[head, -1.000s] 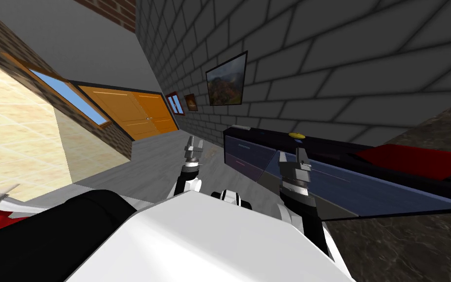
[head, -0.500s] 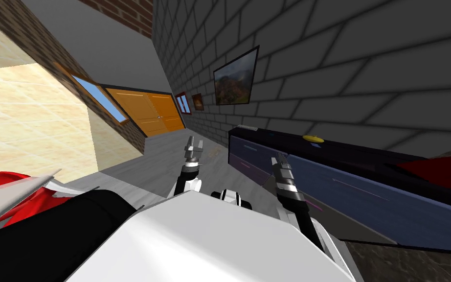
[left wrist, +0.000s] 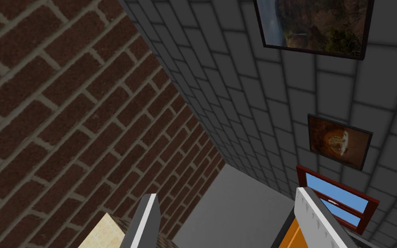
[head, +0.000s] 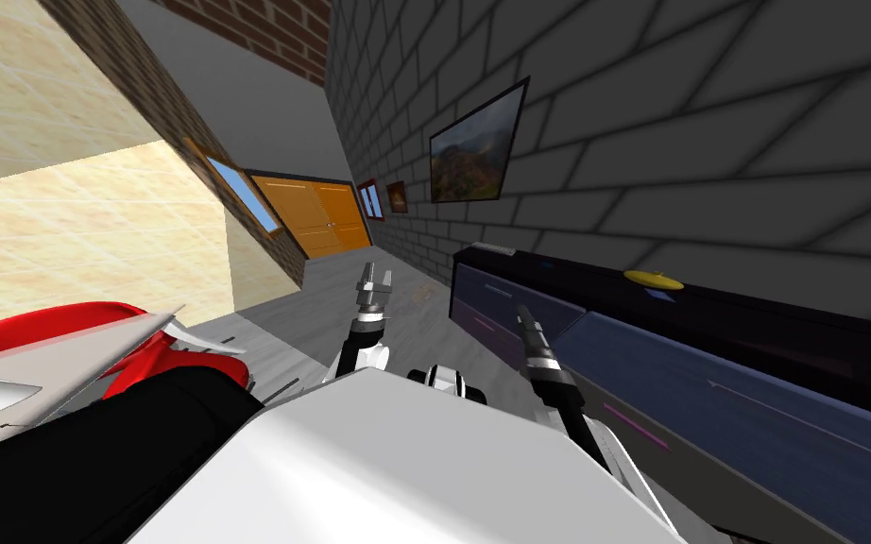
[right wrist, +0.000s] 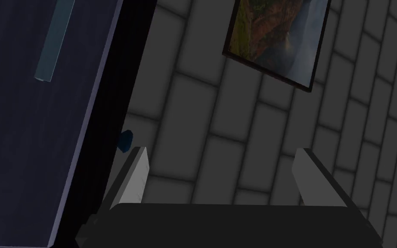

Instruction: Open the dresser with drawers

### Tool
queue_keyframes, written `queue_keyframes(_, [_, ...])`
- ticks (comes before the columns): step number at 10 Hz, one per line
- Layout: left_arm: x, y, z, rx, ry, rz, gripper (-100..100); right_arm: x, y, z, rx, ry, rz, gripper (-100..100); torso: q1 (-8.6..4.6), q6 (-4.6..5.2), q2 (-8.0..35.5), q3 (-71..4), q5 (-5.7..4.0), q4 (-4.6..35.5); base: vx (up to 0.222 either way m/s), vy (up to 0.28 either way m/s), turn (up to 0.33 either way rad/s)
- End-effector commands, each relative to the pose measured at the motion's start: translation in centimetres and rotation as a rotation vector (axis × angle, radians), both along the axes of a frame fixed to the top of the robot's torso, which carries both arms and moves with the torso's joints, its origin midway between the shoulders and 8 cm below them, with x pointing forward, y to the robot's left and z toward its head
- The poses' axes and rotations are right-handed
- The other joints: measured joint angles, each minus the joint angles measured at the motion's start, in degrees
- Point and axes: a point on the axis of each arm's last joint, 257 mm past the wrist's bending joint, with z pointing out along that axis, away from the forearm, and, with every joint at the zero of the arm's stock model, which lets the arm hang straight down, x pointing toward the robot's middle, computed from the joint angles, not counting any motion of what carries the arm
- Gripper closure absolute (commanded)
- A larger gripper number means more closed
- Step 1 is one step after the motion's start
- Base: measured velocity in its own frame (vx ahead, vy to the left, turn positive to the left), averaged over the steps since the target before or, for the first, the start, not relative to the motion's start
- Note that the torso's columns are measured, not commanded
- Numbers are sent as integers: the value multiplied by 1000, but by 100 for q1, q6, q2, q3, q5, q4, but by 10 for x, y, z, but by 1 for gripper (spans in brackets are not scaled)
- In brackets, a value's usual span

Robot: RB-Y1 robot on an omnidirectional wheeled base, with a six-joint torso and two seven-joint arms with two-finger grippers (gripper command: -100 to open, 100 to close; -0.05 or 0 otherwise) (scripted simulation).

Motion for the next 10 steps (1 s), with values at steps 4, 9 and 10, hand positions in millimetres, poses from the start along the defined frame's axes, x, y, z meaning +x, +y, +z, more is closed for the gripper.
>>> queue_keyframes(4, [0, 0, 0, 0, 0, 0, 0, 3, -21, -102, -230, 261, -55, -100, -4, -2, 7, 4, -1, 2, 38, 44, 195])
queue_keyframes(9, [0, 0, 0, 0, 0, 0, 0, -9, -50, -172, -391, 460, -116, -100, 2, -7, -1, 0, -1, 0, 49, 44, 190])
queue_keyframes(10, [0, 0, 0, 0, 0, 0, 0, -16, -61, -197, -464, 526, -127, -100, -3, -1, 6, 3, -1, 1, 53, 45, 276])
